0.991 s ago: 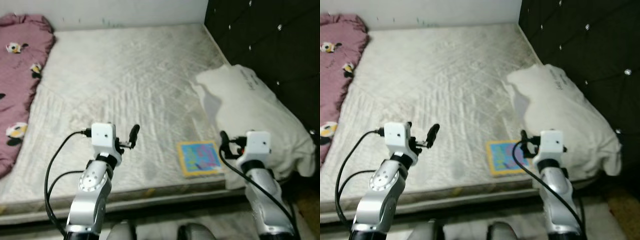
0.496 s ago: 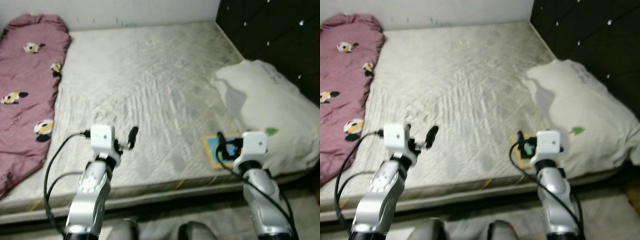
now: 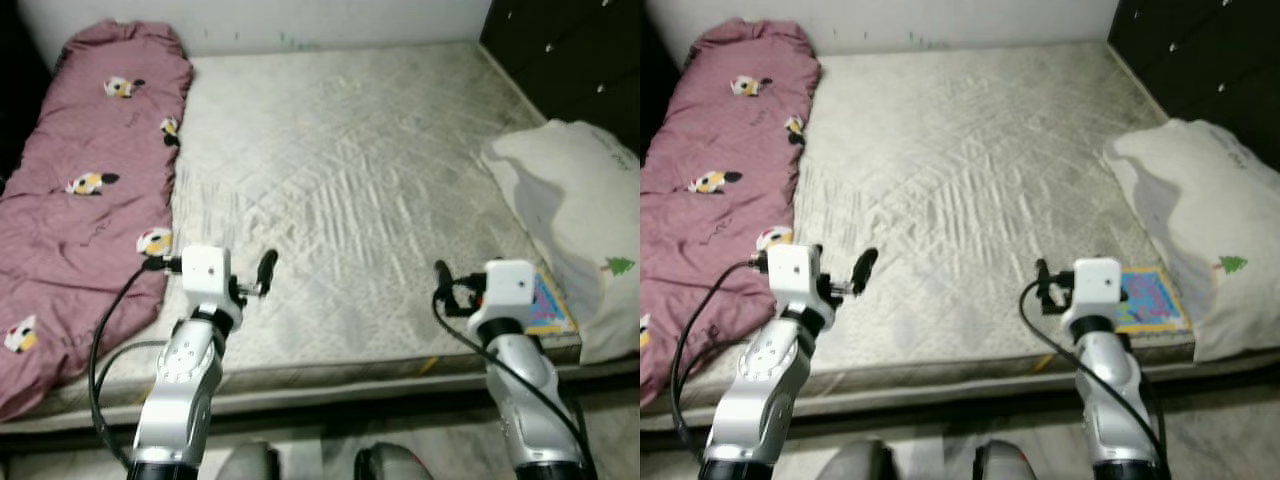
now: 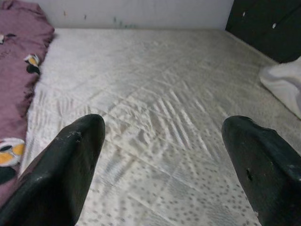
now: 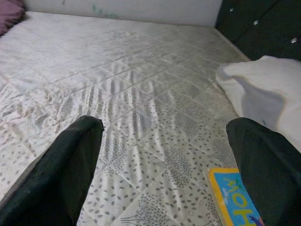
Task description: Clean up the room
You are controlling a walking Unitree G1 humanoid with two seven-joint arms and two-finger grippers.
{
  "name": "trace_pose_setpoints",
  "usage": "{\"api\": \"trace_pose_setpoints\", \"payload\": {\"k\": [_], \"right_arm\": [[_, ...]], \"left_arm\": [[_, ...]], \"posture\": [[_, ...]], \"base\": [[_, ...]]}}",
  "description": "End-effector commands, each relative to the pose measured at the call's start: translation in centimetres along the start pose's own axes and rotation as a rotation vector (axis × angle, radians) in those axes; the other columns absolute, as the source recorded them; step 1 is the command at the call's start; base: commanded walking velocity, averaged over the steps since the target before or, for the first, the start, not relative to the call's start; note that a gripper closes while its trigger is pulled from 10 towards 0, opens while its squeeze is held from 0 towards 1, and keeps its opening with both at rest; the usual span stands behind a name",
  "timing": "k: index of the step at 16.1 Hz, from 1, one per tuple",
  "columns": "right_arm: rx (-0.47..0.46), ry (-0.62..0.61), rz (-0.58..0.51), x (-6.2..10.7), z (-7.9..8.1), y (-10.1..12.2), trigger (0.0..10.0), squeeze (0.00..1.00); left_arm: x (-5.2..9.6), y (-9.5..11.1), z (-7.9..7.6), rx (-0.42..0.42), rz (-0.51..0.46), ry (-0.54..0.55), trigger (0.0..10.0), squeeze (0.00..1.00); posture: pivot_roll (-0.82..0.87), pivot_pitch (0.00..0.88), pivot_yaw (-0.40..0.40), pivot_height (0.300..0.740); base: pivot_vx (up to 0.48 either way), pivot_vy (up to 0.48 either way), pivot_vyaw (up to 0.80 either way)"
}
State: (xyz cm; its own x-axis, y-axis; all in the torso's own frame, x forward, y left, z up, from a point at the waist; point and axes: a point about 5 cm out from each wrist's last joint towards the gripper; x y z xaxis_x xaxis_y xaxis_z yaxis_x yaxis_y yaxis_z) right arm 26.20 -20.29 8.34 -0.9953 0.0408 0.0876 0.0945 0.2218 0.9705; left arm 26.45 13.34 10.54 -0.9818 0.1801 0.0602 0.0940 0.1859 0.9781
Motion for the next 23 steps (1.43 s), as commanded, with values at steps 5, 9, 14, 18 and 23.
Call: {"api": "trace_pose_setpoints", "payload": {"k": [5, 9, 14, 18, 23], "right_arm": [[-0.016, 0.021, -0.020, -0.05, 0.61, 0.37, 10.0, 0.00], [-0.012, 0.021, -0.020, -0.04, 0.57, 0.41, 10.0, 0.00], [-0.007, 0.024, -0.019, -0.10, 0.52, 0.41, 10.0, 0.00], [0.004, 0.036, -0.023, -0.09, 0.76, 0.50, 10.0, 0.00], [-0.002, 0.030, -0.021, -0.12, 0.70, 0.45, 10.0, 0.00]], "left_arm": [[0.26, 0.11, 0.73, -0.015, -0.001, 0.026, 10.0, 0.00], [0.27, 0.04, 0.74, -0.014, 0.002, 0.028, 10.0, 0.00], [0.24, 0.04, 0.70, -0.014, -0.001, 0.032, 10.0, 0.00], [0.24, 0.06, 0.78, -0.017, -0.002, 0.033, 10.0, 0.00], [0.24, 0.09, 0.81, -0.020, -0.003, 0.034, 10.0, 0.00]], "posture": [[-0.03, 0.092, 0.004, 0.740], [-0.03, 0.097, 0.003, 0.740], [-0.03, 0.097, 0.001, 0.740], [-0.03, 0.098, 0.002, 0.740], [-0.03, 0.100, 0.004, 0.740]], "base": [[0.000, 0.480, 0.00], [0.000, 0.480, 0.00], [0.000, 0.480, 0.00], [0.000, 0.480, 0.00], [0.000, 0.480, 0.00]]}}
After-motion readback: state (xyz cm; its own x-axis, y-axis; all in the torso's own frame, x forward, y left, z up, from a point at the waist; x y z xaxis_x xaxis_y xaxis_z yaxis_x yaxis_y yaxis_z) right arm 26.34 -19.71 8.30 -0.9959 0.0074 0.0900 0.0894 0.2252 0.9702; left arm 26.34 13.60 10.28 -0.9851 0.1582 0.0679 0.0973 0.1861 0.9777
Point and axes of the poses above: a point about 5 cm out from each wrist's last joint towards the gripper, its own x axis pointing back from the gripper into the wrist, its own y axis along the axis of the wrist's last joint, z = x × y, and after that the axes turned 7 degrees about x, right-handed
